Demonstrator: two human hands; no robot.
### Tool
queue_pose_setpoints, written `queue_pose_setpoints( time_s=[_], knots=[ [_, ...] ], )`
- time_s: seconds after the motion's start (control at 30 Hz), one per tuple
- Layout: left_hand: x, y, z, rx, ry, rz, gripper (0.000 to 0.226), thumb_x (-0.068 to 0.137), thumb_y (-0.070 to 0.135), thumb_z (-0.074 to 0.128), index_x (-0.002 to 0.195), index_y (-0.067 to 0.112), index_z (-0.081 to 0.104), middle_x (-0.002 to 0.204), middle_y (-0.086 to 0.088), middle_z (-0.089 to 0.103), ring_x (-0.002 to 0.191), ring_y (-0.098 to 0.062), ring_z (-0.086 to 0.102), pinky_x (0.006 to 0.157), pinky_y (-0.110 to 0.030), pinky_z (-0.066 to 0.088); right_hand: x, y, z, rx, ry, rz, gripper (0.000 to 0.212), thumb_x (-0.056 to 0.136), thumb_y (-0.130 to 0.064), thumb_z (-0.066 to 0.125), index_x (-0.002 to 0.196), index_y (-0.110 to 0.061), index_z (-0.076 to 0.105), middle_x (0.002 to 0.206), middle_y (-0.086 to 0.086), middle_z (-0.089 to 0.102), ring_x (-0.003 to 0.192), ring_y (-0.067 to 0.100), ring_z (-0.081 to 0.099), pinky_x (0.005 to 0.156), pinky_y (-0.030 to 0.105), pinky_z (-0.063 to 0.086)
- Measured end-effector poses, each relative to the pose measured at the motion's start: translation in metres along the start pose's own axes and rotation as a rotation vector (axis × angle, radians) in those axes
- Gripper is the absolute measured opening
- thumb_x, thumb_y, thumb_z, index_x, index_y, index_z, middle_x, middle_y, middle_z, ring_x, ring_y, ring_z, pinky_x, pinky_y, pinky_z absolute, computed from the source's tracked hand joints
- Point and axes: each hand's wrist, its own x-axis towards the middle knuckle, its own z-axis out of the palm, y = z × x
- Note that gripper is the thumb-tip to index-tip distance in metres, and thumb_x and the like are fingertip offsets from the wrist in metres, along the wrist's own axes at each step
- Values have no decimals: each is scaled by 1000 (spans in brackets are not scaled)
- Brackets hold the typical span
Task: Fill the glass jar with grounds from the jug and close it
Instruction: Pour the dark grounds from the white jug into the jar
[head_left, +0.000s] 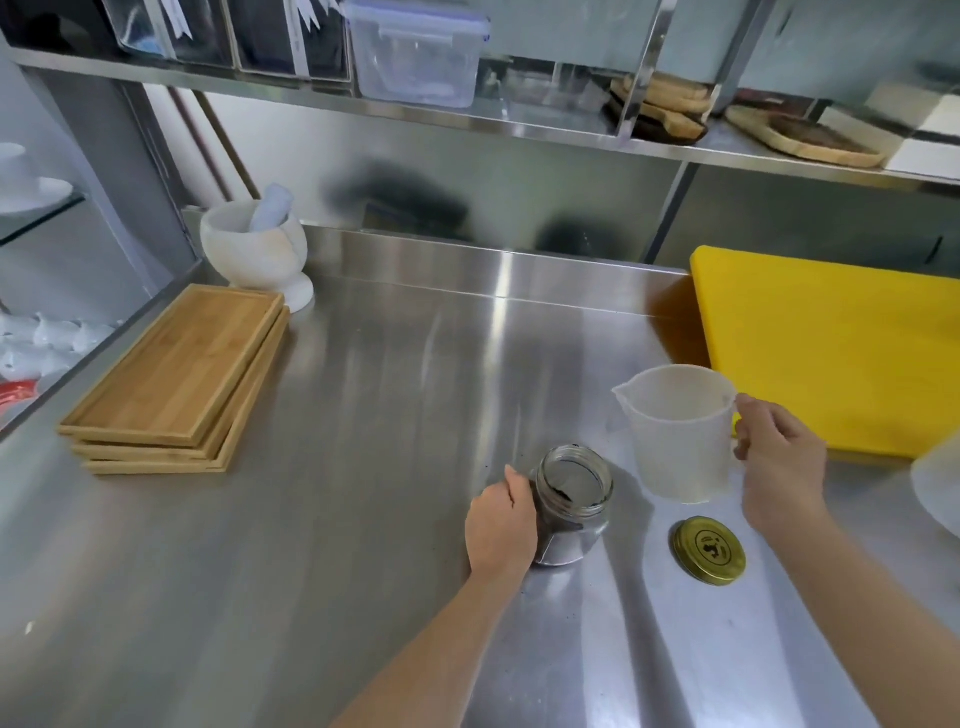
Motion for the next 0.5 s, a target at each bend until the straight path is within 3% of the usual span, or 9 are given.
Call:
queue_pose_setpoints(
  time_s=[0.1,0.17,0.23,0.3,0.43,0.5],
  knots=[
    [0,-1,0,20,-21,7,56,95,29,30,41,17,23,41,-3,34,45,-22,35,55,-36,33,3,23,5,8,-18,98,17,88,-14,54,92,-2,66,60,2,46,55,14,37,54,27,33],
    [1,-2,1,17,-21,8,56,95,28,30,41,18,24,43,-12,41,50,-31,43,57,-36,33,1,31,9,-35,-40,103,16,88,-15,55,95,-8,68,64,-1,50,59,14,39,56,26,36],
    [2,-4,2,3,-7,4,55,96,28,30,42,18,25,59,-24,54,66,-43,52,60,-39,36,1,39,12,-7,-22,138,17,89,-15,54,96,-9,68,67,-2,50,62,15,41,59,26,37],
    [2,-4,2,-6,6,-1,54,96,28,29,43,18,26,67,-29,57,73,-46,54,64,-43,40,1,46,15,-10,-10,173,17,91,-14,51,98,-14,67,71,-4,53,67,15,46,66,28,41],
    [2,-4,3,-10,23,-12,52,96,28,29,45,18,23,71,-32,54,76,-48,52,67,-47,42,2,59,12,-24,3,210,21,94,-12,48,104,-16,66,92,2,60,84,20,52,81,35,46],
    [2,-6,4,-9,27,-9,54,96,28,30,43,20,21,60,-28,49,67,-47,47,62,-45,38,2,62,8,-9,16,251,22,92,-8,49,104,-13,66,99,8,60,88,24,53,85,39,47]
  ],
)
